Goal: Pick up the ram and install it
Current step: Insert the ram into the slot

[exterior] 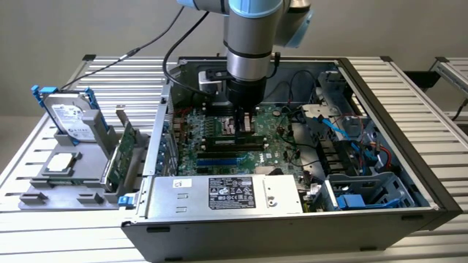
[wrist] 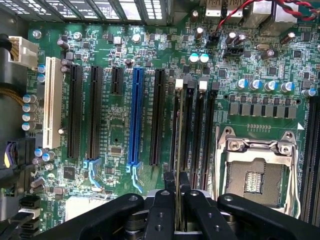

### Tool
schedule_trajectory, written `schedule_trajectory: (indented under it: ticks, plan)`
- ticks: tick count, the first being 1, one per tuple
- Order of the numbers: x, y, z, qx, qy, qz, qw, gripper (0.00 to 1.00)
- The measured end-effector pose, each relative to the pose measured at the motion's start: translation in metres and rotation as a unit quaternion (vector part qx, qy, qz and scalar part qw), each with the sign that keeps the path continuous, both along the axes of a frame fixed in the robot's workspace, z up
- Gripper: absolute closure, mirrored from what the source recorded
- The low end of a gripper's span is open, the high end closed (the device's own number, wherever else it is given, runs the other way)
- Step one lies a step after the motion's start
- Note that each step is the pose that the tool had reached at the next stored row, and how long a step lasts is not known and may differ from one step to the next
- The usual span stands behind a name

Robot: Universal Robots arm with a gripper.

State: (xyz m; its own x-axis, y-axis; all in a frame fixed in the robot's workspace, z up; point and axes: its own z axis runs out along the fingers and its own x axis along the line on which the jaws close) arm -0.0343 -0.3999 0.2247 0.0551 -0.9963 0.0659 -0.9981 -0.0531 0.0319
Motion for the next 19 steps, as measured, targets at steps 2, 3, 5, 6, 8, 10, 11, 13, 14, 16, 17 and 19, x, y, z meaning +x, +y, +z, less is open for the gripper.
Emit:
schedule_trajectory:
  ticks: [2, 3, 5, 6, 8, 10, 11, 13, 14, 16, 17, 19]
  plan:
    - [0.0001, -0.0007, 0.0, -0.0001, 0.0012, 0.0, 1.0, 0.86]
    - [0.0003, -0.0009, 0.0, -0.0001, 0.0019, 0.0, 1.0, 0.86]
    - [0.0006, -0.0011, 0.0, -0.0001, 0.0027, 0.0, 1.0, 0.86]
    - [0.001, -0.0011, 0.0, -0.0001, 0.0029, 0.0, 1.0, 0.86]
    - [0.0018, -0.0011, 0.0, -0.0001, 0.0033, 0.0, 1.0, 0.86]
    - [0.0044, -0.0012, 0.0, -0.0001, 0.004, 0.0, 1.0, 0.86]
    - [0.0045, -0.0012, 0.0, -0.0002, 0.0041, 0.0, 1.0, 0.86]
    - [0.0045, -0.0012, 0.0, -0.0002, 0.0041, -0.001, 1.0, 0.86]
    - [0.0045, -0.0011, 0.0, -0.0002, 0.0041, -0.002, 1.0, 0.86]
    - [0.0045, -0.0011, 0.0, -0.0002, 0.0041, -0.004, 1.0, 0.86]
    - [0.0043, -0.0011, -0.0001, -0.0002, 0.0041, -0.005, 1.0, 0.86]
    - [0.0037, -0.0011, -0.0006, -0.0002, 0.0041, -0.006, 1.0, 0.86]
